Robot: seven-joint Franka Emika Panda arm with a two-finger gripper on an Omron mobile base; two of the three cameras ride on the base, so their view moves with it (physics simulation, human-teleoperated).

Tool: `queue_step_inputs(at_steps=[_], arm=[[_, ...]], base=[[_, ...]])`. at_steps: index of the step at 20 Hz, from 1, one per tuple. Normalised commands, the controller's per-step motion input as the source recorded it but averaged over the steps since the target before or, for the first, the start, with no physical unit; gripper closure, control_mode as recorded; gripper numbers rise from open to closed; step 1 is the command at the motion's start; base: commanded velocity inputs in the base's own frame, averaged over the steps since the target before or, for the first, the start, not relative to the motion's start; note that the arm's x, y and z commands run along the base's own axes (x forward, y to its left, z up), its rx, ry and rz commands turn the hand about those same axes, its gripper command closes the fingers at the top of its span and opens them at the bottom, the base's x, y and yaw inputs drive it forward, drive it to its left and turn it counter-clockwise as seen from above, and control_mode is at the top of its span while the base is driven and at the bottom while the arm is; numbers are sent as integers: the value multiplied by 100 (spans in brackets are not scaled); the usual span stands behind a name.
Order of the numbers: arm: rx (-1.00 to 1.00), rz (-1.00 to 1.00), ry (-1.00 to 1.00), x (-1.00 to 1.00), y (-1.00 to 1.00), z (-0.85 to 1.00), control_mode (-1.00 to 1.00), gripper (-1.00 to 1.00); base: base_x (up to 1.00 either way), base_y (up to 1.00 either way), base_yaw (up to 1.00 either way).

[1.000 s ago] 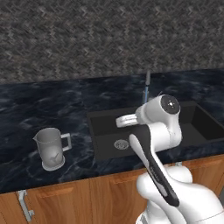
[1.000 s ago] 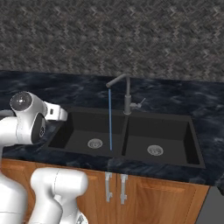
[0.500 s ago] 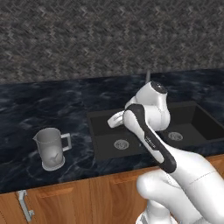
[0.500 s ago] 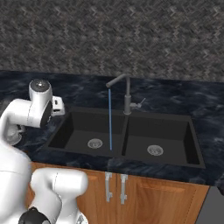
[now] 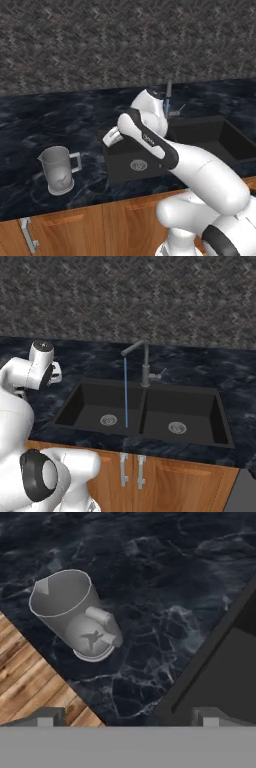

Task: Turn on the sink faucet and place the jug under the water for a few seconds to fill it up.

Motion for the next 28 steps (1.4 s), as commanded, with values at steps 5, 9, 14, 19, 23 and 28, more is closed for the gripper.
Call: queue_step_inputs(at_steps=[5, 9, 14, 19, 23, 28], arm=[[-4, 25, 0, 6, 59, -41, -100, -100], [-1, 22, 1, 14, 57, -29, -100, -100], [-4, 12, 2, 24, 39, -13, -100, -100], [0, 9, 1, 33, 40, -20, -100, -100], [0, 10, 0, 34, 32, -21, -100, -100], [-1, 10, 1, 37, 13, -19, -100, -100]], base=[[0, 0, 0], [0, 0, 0], [0, 0, 0], [0, 0, 0], [0, 0, 0], [0, 0, 0]])
